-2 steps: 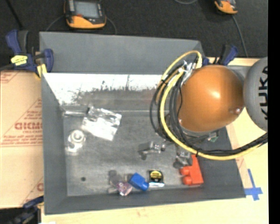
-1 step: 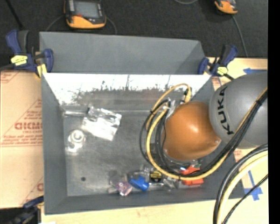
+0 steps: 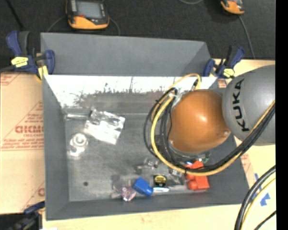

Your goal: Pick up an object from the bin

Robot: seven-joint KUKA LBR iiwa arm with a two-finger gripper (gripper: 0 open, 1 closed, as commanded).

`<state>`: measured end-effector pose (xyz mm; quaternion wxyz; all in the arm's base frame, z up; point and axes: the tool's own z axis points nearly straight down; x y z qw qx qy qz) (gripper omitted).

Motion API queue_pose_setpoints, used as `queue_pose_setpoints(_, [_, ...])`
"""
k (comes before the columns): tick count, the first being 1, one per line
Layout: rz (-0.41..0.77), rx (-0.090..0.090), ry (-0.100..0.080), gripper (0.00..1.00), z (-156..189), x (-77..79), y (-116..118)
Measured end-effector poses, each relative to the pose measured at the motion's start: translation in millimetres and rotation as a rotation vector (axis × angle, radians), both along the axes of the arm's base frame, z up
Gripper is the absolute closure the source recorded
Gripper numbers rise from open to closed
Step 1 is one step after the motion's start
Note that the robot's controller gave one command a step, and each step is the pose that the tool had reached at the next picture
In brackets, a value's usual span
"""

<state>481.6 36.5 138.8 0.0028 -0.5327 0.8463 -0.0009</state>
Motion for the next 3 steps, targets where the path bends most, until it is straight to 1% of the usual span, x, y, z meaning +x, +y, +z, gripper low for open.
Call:
queue_pose_setpoints(1, [0.078, 0.006, -0.003, 0.00, -68.4, -2.2, -5.4])
queue_pose_setpoints(2, [0.080, 0.005, -0.021, 1.00, -62.1, 3.6, -5.2])
queue_pose_setpoints(3, [0.080, 0.002, -0.004, 0.00, -67.0, -1.9, -7.2])
